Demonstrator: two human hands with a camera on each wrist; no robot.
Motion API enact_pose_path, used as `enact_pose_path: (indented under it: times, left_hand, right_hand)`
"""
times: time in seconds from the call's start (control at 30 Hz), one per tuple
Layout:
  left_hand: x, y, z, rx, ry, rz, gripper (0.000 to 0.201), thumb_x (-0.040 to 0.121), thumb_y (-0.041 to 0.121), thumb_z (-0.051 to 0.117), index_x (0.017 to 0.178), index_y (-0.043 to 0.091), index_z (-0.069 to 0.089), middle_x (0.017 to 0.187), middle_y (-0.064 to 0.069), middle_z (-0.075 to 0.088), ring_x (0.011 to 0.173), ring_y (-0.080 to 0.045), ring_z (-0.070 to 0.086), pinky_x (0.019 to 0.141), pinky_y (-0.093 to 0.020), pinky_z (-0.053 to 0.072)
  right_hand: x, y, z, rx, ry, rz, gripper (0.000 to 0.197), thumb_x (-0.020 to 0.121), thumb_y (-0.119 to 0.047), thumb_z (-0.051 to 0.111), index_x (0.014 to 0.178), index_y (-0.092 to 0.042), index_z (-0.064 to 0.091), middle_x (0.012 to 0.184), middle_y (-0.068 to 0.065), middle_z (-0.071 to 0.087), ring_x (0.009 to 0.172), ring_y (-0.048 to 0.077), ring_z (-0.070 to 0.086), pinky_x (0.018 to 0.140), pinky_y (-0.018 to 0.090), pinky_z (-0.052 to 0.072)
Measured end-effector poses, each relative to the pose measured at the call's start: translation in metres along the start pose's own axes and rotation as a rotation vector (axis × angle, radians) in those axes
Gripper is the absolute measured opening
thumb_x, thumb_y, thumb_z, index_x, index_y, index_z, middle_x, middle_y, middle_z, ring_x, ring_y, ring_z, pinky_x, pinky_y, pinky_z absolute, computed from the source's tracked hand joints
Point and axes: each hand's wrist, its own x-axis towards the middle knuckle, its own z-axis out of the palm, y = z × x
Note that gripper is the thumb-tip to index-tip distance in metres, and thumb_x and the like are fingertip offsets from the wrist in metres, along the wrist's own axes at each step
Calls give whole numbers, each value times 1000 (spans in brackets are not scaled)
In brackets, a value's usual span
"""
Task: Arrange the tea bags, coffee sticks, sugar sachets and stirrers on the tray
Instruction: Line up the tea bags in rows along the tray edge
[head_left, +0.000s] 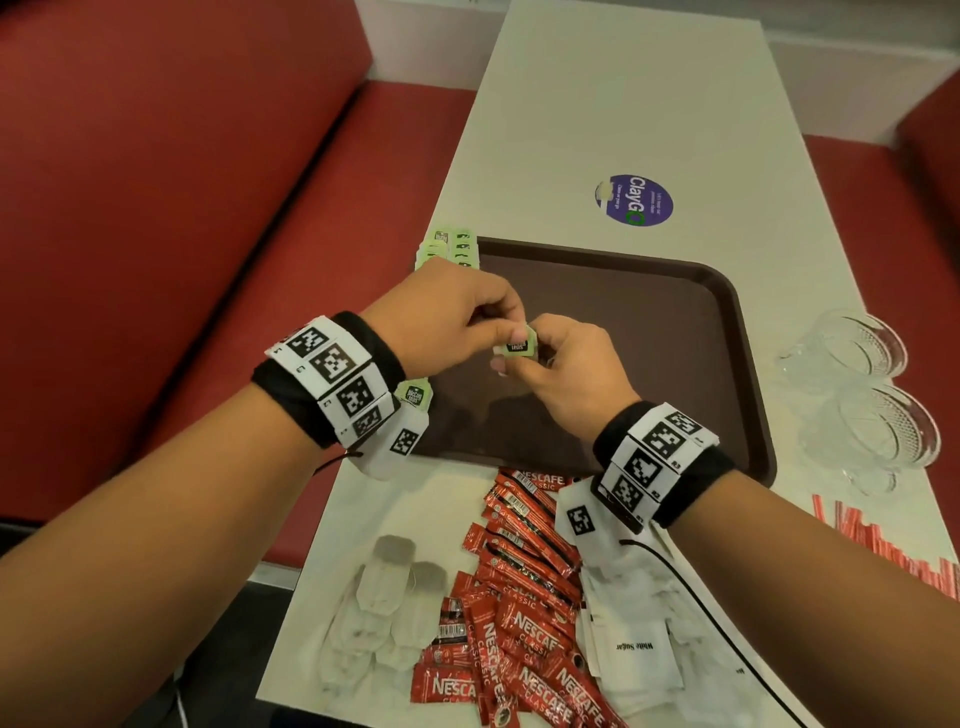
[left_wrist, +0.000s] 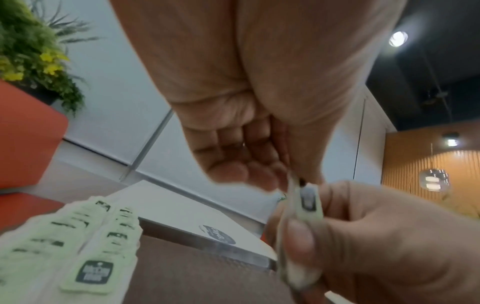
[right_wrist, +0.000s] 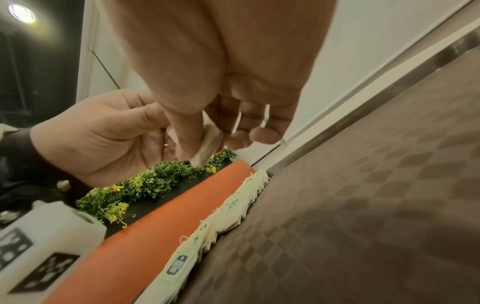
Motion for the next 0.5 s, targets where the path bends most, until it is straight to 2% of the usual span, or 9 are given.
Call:
enact_pose_path:
  times: [0.1, 0.17, 0.23, 0.27, 0.33, 0.43, 0.5]
  left_hand:
    - [-2, 0, -8, 18, -69, 7, 5, 90, 29, 71, 93, 26, 72, 75, 17, 66, 68, 7, 57, 63, -5, 38]
    - [0, -5, -15, 65, 11, -2, 3, 92, 28, 68, 94, 28, 70, 77, 15, 66, 66, 6, 56, 63, -6, 38]
    - [4, -13, -23, 127, 70, -52, 4, 94, 29, 65, 96, 30, 68, 76, 13, 64, 63, 1, 54, 62, -13, 40]
    - [7, -18, -28, 172, 50, -87, 4, 95, 28, 63, 97, 29, 67, 76, 12, 63, 64, -2, 54, 63, -19, 41]
    - [11, -28, -32, 272, -87, -165, 6, 96, 28, 60, 99, 28, 66, 82, 12, 65, 70, -5, 56, 67, -25, 40]
    - [16, -44, -26, 364, -343, -249, 9, 95, 30, 62, 103, 27, 67, 91, 10, 68, 82, -10, 60, 72, -26, 41]
    - [20, -55, -15, 377, -407, -286, 13, 94, 31, 63, 105, 25, 68, 90, 10, 66, 83, -11, 59, 73, -25, 40]
  right_hand:
    - [-1, -2, -1, 2, -41, 10, 24, 81, -33, 81, 84, -13, 69, 75, 4, 64, 68, 21, 59, 66, 43, 52]
    - [-3, -2, -1, -16, -78, 31, 26, 81, -36, 81, 99, -19, 70, 79, -6, 65, 69, 11, 57, 69, 35, 52]
    - [-6, 0, -2, -72, -151, 30, 37, 82, -38, 80, 113, -24, 67, 87, -12, 65, 73, 5, 58, 74, 29, 53]
    - [-8, 1, -2, -125, -196, 18, 37, 83, -40, 78, 115, -25, 66, 90, -14, 65, 75, 4, 59, 76, 29, 54]
    - [-13, 2, -4, -261, -285, -44, 31, 86, -44, 75, 110, -27, 67, 90, -16, 62, 79, 3, 59, 77, 29, 53]
    - [-21, 2, -7, -376, -418, -146, 29, 86, -48, 72, 105, -26, 69, 92, -15, 61, 83, 3, 58, 78, 27, 52]
    - [-25, 1, -7, -394, -491, -192, 31, 85, -51, 72, 104, -26, 69, 96, -12, 63, 86, 6, 59, 77, 26, 52]
